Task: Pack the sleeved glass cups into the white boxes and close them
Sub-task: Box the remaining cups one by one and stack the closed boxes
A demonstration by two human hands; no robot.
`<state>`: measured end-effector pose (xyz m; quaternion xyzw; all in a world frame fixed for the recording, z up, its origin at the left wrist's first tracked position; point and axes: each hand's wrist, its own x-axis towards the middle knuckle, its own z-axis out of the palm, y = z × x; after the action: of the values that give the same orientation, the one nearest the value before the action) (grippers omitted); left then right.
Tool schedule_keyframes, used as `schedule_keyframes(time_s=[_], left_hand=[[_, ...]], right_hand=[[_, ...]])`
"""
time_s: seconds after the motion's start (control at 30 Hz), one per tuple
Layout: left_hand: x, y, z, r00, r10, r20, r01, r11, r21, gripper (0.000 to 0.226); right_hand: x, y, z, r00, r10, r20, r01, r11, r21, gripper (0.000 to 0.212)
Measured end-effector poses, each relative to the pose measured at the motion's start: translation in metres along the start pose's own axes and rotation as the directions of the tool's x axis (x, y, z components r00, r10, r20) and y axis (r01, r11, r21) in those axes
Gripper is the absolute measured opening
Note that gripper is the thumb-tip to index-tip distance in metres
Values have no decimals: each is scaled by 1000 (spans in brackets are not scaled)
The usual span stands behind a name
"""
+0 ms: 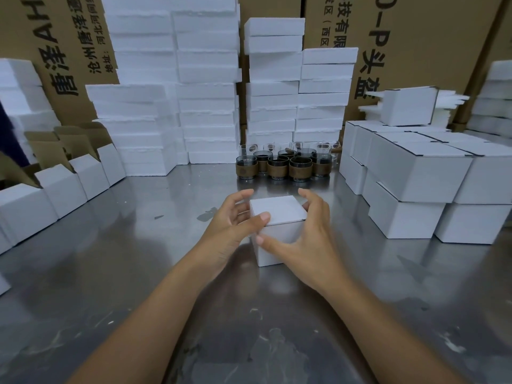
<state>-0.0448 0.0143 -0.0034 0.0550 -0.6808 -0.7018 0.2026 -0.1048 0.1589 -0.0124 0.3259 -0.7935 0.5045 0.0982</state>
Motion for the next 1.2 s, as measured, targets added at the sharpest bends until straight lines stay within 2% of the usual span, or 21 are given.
schedule_keyframes(time_s=[0.17, 0.33, 0.5, 0.63, 0.7, 0.97, 1.03, 1.2], left_hand=[[3, -2, 1, 999, 24, -40, -21, 998, 63, 64], [4, -3, 2, 998, 19, -56, -15, 997, 79, 73], [7, -3, 3, 994, -13, -112, 7, 998, -57, 54], [9, 0, 2, 985, -63, -161, 40, 989, -141, 26], [9, 2, 3, 981, -76, -176, 49, 987, -153, 24], [18, -5, 0, 977, -89, -194, 54, 982, -178, 28], [23, -9, -2, 980, -73, -188, 40, 984, -174, 28], [32, -20, -6, 991, -20, -132, 15, 999, -38, 16]], right_hand=[[-2, -2, 4, 1000, 12, -13, -12, 1000, 8, 109], [-3, -3, 6, 999, 45, -7, -45, 999, -4, 116], [-1, -4, 2, 996, 67, -64, -64, 997, 40, 106], [4, -6, -4, 987, 107, -116, -93, 988, 127, 99], [9, -12, -11, 984, 104, -144, -82, 985, 153, 97], [85, -45, -98, 974, 55, -220, -9, 979, 206, 90], [115, -43, -128, 958, 72, -279, -16, 980, 196, 84], [176, -8, -190, 875, 127, -468, -81, 990, 117, 87]])
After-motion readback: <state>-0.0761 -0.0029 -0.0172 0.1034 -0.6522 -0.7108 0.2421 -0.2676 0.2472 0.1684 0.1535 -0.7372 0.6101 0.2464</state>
